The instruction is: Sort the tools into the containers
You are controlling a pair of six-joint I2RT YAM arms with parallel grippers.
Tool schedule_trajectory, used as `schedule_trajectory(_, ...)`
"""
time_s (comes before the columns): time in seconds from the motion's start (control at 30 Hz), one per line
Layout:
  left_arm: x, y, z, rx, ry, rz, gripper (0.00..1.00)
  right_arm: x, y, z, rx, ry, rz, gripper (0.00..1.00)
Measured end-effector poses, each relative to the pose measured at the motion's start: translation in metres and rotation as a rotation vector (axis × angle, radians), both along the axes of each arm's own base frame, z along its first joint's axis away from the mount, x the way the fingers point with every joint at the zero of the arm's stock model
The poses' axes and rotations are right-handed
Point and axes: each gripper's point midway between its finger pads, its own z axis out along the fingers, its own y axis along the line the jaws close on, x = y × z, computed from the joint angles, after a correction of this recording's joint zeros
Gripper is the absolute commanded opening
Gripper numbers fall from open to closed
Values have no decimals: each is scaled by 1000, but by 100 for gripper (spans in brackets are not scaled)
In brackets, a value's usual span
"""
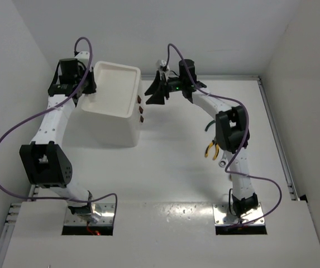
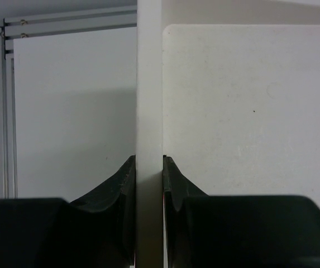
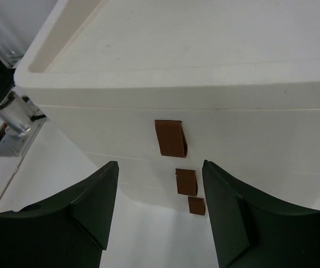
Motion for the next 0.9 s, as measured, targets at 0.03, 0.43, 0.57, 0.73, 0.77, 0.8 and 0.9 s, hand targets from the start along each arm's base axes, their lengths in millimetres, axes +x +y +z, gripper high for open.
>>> schedule_trajectory(0.03,1,-1,0,1,-2,-1,0,2,0,-4,-5,6,-9,61)
schedule_trajectory(0.43,3,-4,0,-1,-7,0,0,6,19,-15,-49,8,-69,58)
schedule_trajectory(0.57,3,-4,1,-6,-7,4,0,3,23,-18,-59,15,-68,58)
schedule_trajectory(0.73,3,-4,1,-11,-7,9,0,4,23,-22,-74,19,-84,54)
schedule_trajectory(0.77,3,-4,1,-12,-7,10,0,6,23,-23,-77,17,-92,52)
schedule_trajectory(0.8,3,-4,0,-13,-7,10,0,6,24,-23,-79,16,-97,48)
schedule_trajectory(0.9,3,-4,0,-14,-8,11,0,11,25,-26,-94,15,-131,31)
